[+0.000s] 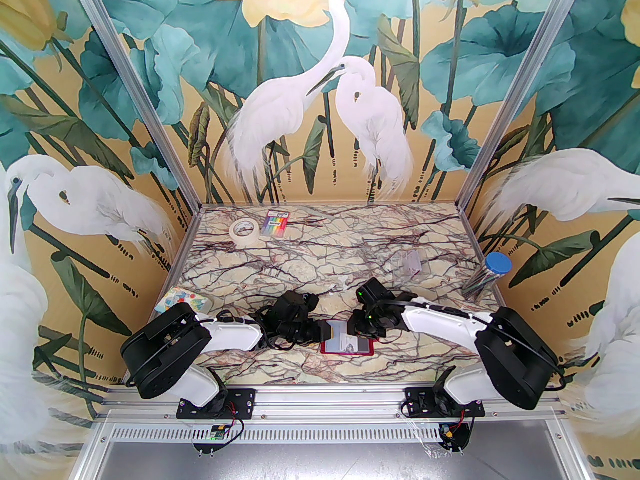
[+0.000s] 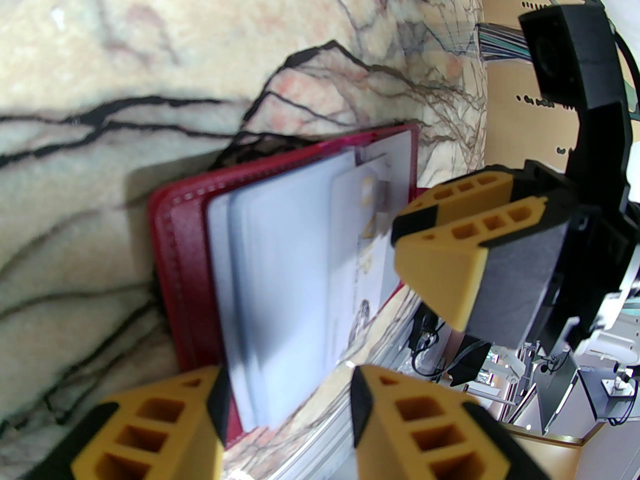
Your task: Put the credit cards into the card holder
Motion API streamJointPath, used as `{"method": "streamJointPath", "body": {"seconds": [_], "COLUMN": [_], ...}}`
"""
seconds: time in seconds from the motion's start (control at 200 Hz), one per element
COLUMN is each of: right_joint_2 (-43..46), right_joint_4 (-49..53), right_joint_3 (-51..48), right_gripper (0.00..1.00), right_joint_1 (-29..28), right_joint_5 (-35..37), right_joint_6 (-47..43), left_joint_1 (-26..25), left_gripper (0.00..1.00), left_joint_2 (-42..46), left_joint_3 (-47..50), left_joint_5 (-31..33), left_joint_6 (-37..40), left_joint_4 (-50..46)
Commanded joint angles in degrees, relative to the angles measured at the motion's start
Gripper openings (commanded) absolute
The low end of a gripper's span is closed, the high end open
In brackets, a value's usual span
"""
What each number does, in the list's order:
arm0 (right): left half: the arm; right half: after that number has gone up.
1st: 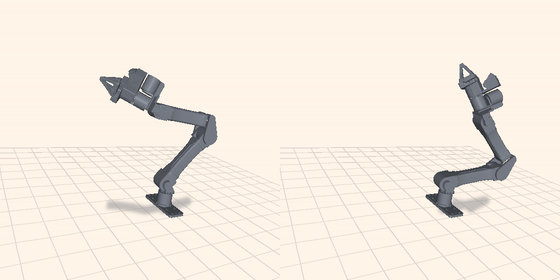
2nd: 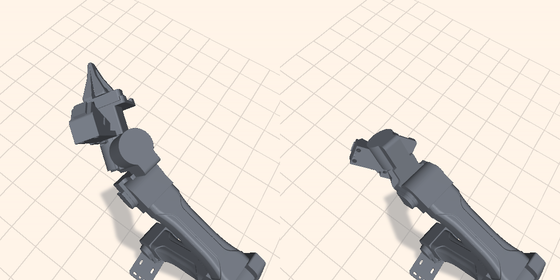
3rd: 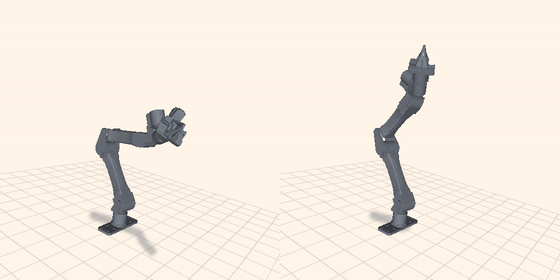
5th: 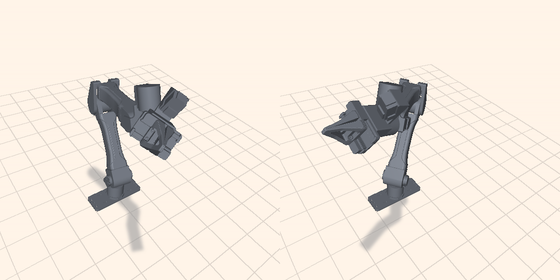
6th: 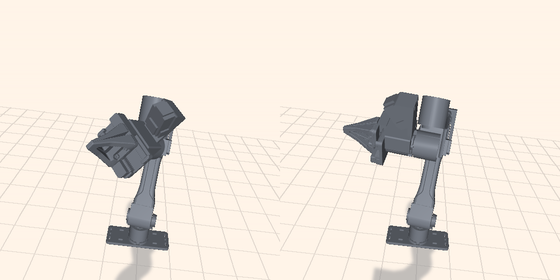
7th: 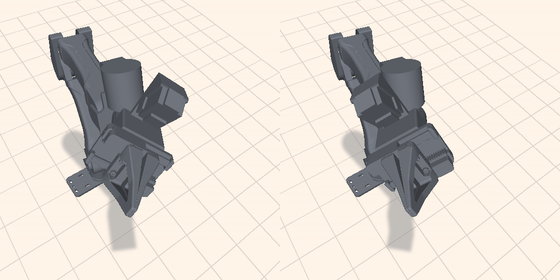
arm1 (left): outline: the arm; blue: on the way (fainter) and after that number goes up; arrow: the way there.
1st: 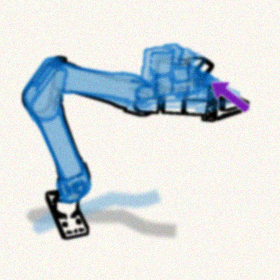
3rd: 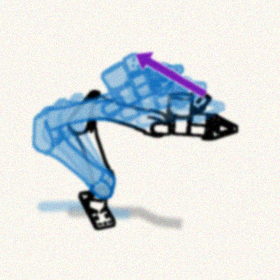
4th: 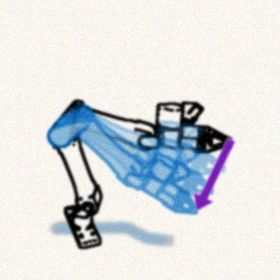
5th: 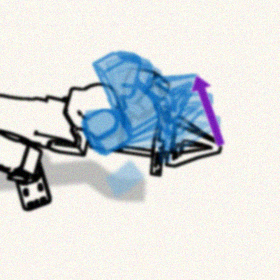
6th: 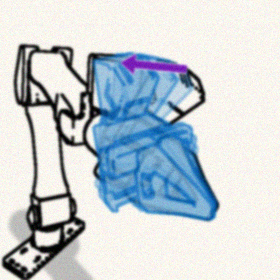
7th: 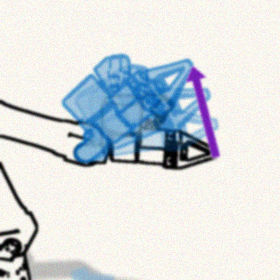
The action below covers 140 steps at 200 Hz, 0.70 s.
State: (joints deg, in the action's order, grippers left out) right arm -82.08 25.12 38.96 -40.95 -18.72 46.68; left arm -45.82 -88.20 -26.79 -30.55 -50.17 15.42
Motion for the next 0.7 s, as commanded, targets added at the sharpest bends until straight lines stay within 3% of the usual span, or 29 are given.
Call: {"method": "streamJointPath", "body": {"seconds": [0.0,0.695], "right_joint_2": [0.93,-3.13], "right_joint_4": [2.99,1.77], "right_joint_3": [1.28,1.47], "right_gripper": [0.25,0.24], "right_joint_1": [-0.38,-1.41], "right_joint_5": [3.23,2.55], "right_joint_6": [-0.98,-0.88], "left_joint_1": [-0.58,-0.58], "left_gripper": [0.46,0.46], "left_joint_2": [-3.29,-3.21], "left_joint_3": [0.29,0.48], "left_joint_5": [3.96,3.95], "left_joint_6": [1.66,1.60], "left_joint_4": [-3.35,-3.19]}}
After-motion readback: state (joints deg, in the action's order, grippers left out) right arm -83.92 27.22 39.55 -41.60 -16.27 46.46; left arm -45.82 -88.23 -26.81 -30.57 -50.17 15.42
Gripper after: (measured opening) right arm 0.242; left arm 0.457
